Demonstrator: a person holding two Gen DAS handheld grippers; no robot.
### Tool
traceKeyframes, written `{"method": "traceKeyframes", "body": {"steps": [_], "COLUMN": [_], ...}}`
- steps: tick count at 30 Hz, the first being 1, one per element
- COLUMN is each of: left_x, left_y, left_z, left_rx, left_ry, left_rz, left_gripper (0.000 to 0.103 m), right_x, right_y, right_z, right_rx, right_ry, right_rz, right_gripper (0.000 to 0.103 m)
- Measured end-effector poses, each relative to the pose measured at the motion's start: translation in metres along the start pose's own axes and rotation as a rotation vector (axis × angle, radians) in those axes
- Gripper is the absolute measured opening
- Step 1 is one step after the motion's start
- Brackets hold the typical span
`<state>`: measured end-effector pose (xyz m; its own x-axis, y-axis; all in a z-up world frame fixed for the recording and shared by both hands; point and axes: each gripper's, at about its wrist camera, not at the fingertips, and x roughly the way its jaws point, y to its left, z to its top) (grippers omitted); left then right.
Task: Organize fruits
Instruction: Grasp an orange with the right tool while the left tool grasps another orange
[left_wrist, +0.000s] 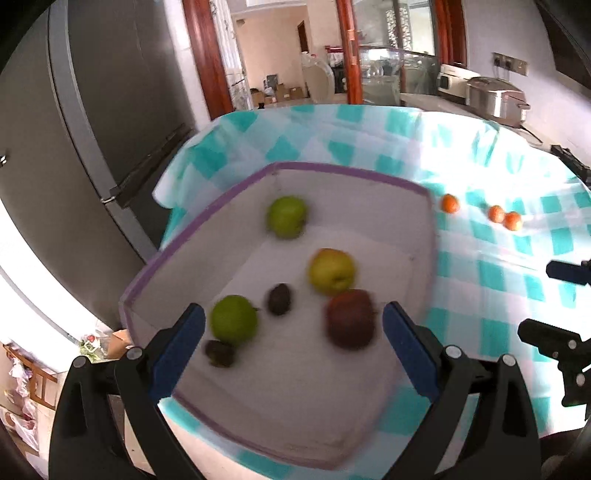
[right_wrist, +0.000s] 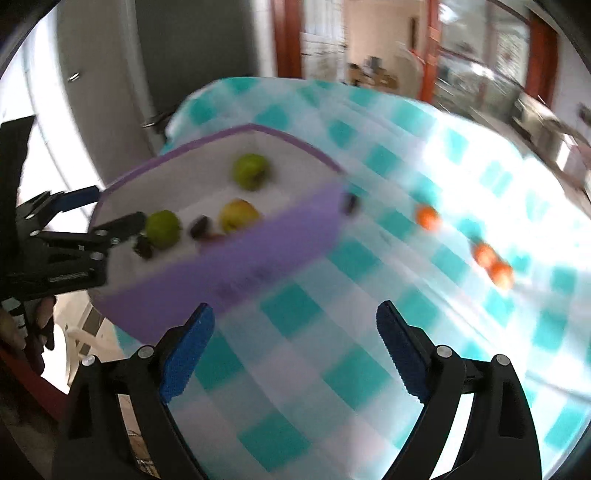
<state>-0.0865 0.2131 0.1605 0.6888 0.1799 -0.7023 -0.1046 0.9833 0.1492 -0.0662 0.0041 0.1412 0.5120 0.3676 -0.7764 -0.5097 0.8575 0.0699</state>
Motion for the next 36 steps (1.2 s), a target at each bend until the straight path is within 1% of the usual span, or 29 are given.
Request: {"method": "traceKeyframes", "body": {"steps": [2,3,4,7,10,13,16,18,21,24,26,27,30,32,33,35,36], "left_x": [-0.006,-0.007,-0.009,-0.011,-0.01,-0.004,0.009,0.019,0.038,0.067,0.086,0.096,0.112,0.121,0.126,0.137,0.14], "left_y": [-0.031,-0.04,-0.059,-0.099,-0.136,-0.16,-0.172,-0.174,-0.173,-0.171,-0.172,-0.173,-0.182,-0.187,-0.19,-0.196,-0.201], "left_z": [-0.004,-0.006,-0.01,-0.021,-0.034,-0.044,-0.049,-0.045,-0.028,0.002,0.022,0.034,0.06,0.076,0.082,0.088,0.089], "left_rx": [0.038,0.056,0.097,0.203,0.326,0.417,0.481,0.494,0.477,0.424,0.394,0.385,0.375,0.358,0.356,0.359,0.384], "left_ry": [-0.005,-0.004,0.001,0.03,0.07,0.116,0.147,0.162,0.171,0.21,0.234,0.224,0.238,0.232,0.228,0.225,0.192], "left_rz": [-0.034,-0.047,-0.073,-0.148,-0.223,-0.276,-0.311,-0.329,-0.358,-0.384,-0.39,-0.381,-0.431,-0.47,-0.479,-0.474,-0.46], "left_gripper": [0.097,0.097,0.097,0.097,0.097,0.097,0.097,0.097,0.097,0.097,0.097,0.098,0.098,0.098,0.098,0.099,0.1], "right_x": [-0.008,-0.01,-0.012,-0.014,-0.016,-0.012,-0.002,0.007,0.019,0.038,0.044,0.048,0.069,0.083,0.091,0.104,0.108], "right_y": [-0.024,-0.034,-0.045,-0.068,-0.084,-0.095,-0.101,-0.104,-0.112,-0.125,-0.129,-0.132,-0.144,-0.154,-0.16,-0.174,-0.179], "right_z": [-0.021,-0.03,-0.042,-0.07,-0.09,-0.103,-0.11,-0.112,-0.108,-0.094,-0.09,-0.087,-0.074,-0.064,-0.057,-0.044,-0.039], "right_rx": [0.052,0.075,0.104,0.172,0.226,0.284,0.311,0.328,0.352,0.397,0.408,0.415,0.46,0.48,0.485,0.486,0.487], "right_ry": [0.018,0.028,0.041,0.079,0.101,0.119,0.142,0.16,0.183,0.204,0.208,0.213,0.232,0.238,0.242,0.24,0.238], "right_rz": [-0.024,-0.03,-0.041,-0.057,-0.079,-0.089,-0.098,-0.111,-0.135,-0.181,-0.192,-0.201,-0.234,-0.26,-0.279,-0.309,-0.319], "right_gripper": [0.086,0.086,0.086,0.086,0.086,0.086,0.086,0.086,0.086,0.086,0.086,0.086,0.086,0.086,0.086,0.085,0.085]}}
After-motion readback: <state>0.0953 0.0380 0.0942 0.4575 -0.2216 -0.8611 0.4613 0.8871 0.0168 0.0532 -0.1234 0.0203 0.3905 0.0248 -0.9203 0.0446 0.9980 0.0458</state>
